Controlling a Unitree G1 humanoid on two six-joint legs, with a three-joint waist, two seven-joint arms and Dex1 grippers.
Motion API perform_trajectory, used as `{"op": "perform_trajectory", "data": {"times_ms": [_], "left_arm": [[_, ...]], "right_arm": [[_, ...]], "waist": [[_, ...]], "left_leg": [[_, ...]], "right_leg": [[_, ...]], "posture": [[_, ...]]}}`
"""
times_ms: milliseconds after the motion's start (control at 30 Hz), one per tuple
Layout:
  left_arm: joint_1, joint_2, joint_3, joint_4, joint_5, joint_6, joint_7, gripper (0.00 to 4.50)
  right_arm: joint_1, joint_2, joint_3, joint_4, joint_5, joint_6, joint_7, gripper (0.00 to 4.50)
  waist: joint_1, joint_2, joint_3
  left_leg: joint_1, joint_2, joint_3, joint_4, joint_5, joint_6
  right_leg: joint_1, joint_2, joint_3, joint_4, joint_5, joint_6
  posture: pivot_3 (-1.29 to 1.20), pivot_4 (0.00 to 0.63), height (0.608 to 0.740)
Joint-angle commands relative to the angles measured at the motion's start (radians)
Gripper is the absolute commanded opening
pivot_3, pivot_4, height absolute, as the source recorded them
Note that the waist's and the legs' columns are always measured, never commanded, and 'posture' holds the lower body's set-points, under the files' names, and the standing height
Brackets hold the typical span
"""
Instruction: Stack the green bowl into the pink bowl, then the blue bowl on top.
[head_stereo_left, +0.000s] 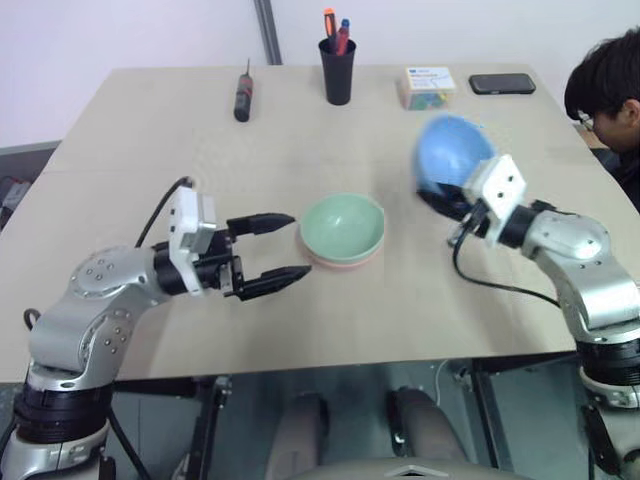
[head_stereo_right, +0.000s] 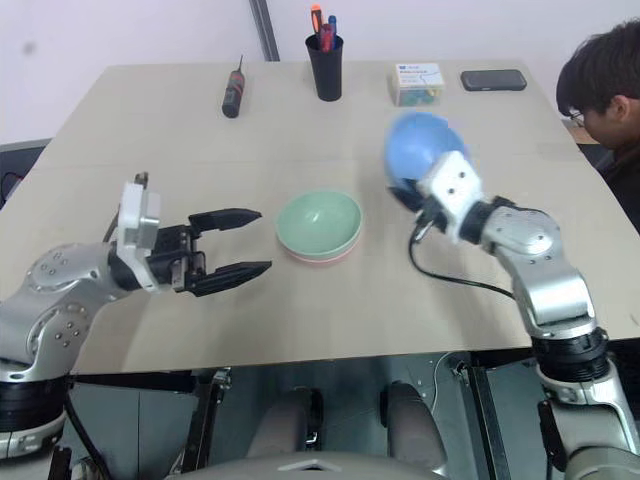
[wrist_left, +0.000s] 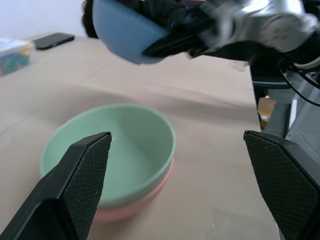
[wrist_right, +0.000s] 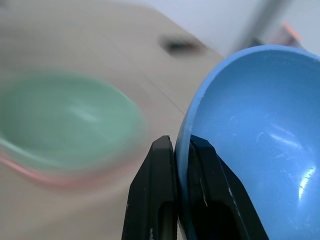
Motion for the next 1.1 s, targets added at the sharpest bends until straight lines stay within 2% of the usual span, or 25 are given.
{"op": "perform_trajectory", "data": {"times_ms": [33,167,233,267,367,400,467,500,767,867,967,1100], "left_arm": [[0.034,0.005,0.072,0.021,0.006,-0.030,0.010,4.50],[0.070,0.010,0.091,0.029,0.020,-0.047,0.006,4.50],[0.076,0.007,0.094,0.011,0.018,-0.044,0.021,4.50],[0.081,0.006,0.095,0.000,0.018,-0.043,0.028,4.50],[0.093,-0.004,0.088,-0.029,0.046,-0.059,0.063,4.50],[0.095,-0.009,0.084,-0.038,0.055,-0.063,0.078,4.50],[0.102,-0.016,0.070,-0.054,0.087,-0.075,0.109,4.50],[0.105,-0.023,0.065,-0.063,0.096,-0.080,0.124,4.50],[0.165,-0.012,0.093,-0.059,0.128,-0.095,0.129,4.50],[0.177,-0.005,0.113,-0.055,0.121,-0.094,0.121,4.50],[0.191,0.003,0.133,-0.054,0.111,-0.090,0.111,4.50],[0.205,0.010,0.143,-0.057,0.115,-0.092,0.103,4.50]], "right_arm": [[-0.049,0.048,0.087,-0.081,0.038,0.026,0.024,0.11],[-0.116,0.111,0.193,0.010,0.002,0.027,0.041,0.11],[-0.147,0.112,0.214,0.087,-0.026,0.006,0.056,0.79],[-0.157,0.114,0.212,0.107,-0.024,0.005,0.061,0.95],[-0.168,0.109,0.206,0.121,-0.021,-0.002,0.080,2.24],[-0.167,0.106,0.200,0.114,-0.021,-0.003,0.081,2.52],[-0.156,0.098,0.173,0.085,-0.012,-0.001,0.074,3.60],[-0.141,0.088,0.145,0.054,0.000,0.006,0.067,3.79],[0.173,-0.134,-0.217,-0.216,0.172,0.207,0.050,3.79],[0.333,-0.211,-0.353,-0.229,0.209,0.232,0.076,4.48],[0.444,-0.239,-0.422,-0.241,0.184,0.186,0.057,4.48],[0.492,-0.249,-0.448,-0.267,0.208,0.185,0.052,4.48]], "waist": [[0.002,0.000,0.000],[0.006,-0.001,0.000],[0.010,-0.001,0.000],[0.011,-0.001,0.000],[0.012,-0.001,0.000],[0.011,-0.001,0.000],[0.009,-0.001,0.000],[0.008,-0.001,0.000],[0.030,-0.001,0.000],[0.031,-0.001,-0.001],[0.024,-0.001,-0.001],[0.020,-0.001,-0.001]], "left_leg": [[0.000,0.000,0.000,0.000,0.000,0.000],[0.000,-0.001,0.000,0.001,0.000,0.000],[0.000,-0.001,0.000,0.001,0.000,0.000],[0.000,-0.001,0.000,0.001,0.000,0.000],[-0.001,-0.002,0.000,0.001,0.000,0.000],[-0.001,-0.002,0.000,0.000,0.000,0.000],[-0.001,-0.001,-0.001,0.000,0.000,0.000],[-0.001,-0.001,-0.001,0.000,0.000,0.000],[-0.002,-0.002,-0.001,-0.001,0.000,0.000],[-0.001,-0.002,0.001,-0.001,0.000,0.000],[0.001,-0.002,0.004,-0.001,0.000,0.000],[0.002,-0.001,0.005,-0.001,0.000,0.000]], "right_leg": [[0.000,0.000,0.000,0.000,0.000,0.000],[0.000,-0.001,-0.001,0.000,0.000,0.000],[0.000,-0.001,-0.001,0.000,0.000,0.000],[0.000,-0.002,-0.002,0.000,0.000,0.000],[0.000,-0.002,-0.002,0.000,0.000,0.000],[0.000,-0.002,-0.002,-0.001,0.000,0.000],[0.000,-0.002,-0.002,-0.001,0.000,0.000],[0.000,-0.002,-0.002,-0.001,0.000,0.000],[0.001,-0.003,-0.003,-0.004,0.000,0.000],[0.001,-0.002,-0.003,-0.003,0.000,0.000],[0.003,-0.002,-0.003,-0.003,0.000,0.000],[0.003,0.000,0.000,-0.003,0.000,0.000]], "posture": [[0.00,0.150,0.740],[0.00,0.150,0.740],[0.00,0.150,0.740],[0.00,0.150,0.740],[0.00,0.150,0.740],[0.00,0.150,0.740],[0.00,0.150,0.740],[0.00,0.150,0.740],[0.00,0.150,0.740],[0.00,0.150,0.740],[0.00,0.150,0.740],[0.00,0.150,0.740]]}}
